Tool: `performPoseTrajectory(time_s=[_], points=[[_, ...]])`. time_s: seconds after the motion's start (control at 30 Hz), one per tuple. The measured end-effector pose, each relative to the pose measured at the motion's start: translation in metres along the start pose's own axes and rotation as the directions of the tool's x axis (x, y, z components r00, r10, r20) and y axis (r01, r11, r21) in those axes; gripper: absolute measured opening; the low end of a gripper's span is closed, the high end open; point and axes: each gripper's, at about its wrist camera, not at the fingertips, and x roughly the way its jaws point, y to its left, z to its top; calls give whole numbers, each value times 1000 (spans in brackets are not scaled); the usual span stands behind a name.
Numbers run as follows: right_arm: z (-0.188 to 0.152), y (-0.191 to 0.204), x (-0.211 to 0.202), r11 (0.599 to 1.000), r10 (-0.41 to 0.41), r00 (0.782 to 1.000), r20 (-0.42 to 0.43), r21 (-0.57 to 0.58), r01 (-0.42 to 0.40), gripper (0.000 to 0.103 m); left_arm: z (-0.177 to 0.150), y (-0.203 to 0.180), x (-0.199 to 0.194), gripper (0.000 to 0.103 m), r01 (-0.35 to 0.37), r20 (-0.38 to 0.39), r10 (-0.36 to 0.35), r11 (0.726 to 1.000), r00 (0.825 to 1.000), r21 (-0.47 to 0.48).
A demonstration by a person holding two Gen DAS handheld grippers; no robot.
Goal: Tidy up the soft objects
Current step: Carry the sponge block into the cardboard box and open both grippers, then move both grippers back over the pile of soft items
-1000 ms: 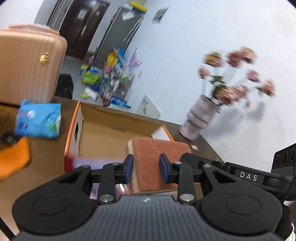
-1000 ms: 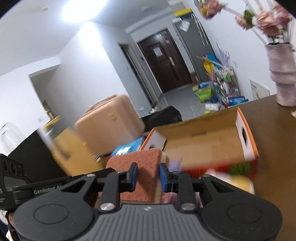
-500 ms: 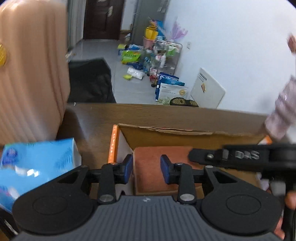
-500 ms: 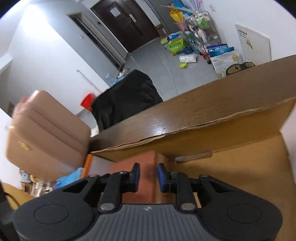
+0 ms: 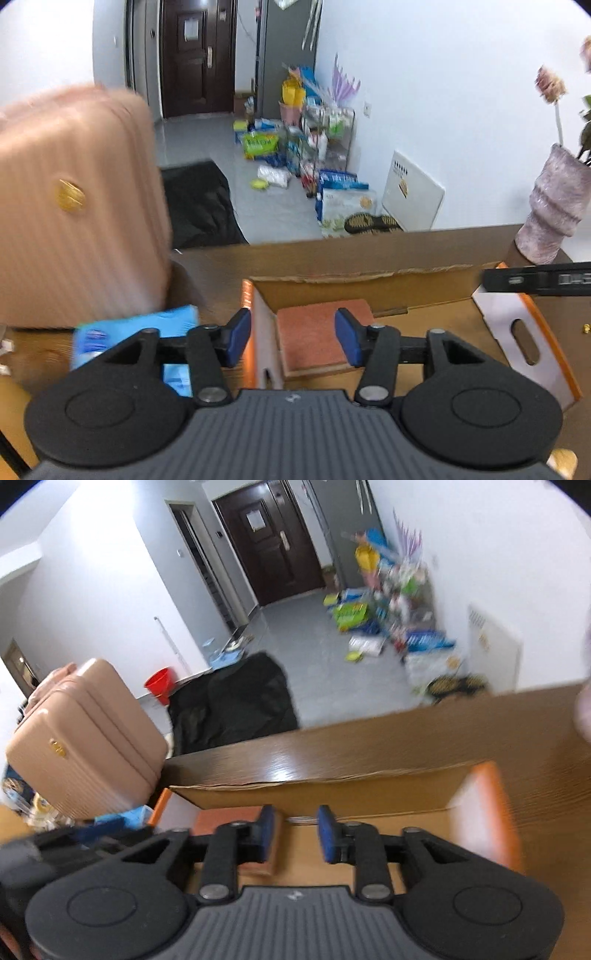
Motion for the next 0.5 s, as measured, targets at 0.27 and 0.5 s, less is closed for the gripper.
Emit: performPoseTrajectory(time_s=[0.27, 0.5], points=[[-44, -8, -129, 979, -159, 973, 167, -102, 178, 82, -22, -7, -112, 86, -64, 118, 66, 998, 991, -27], [-121, -5, -212, 982, -102, 957, 273, -127, 141, 84, -104, -32, -189, 95, -118, 252, 120, 993, 960, -23]])
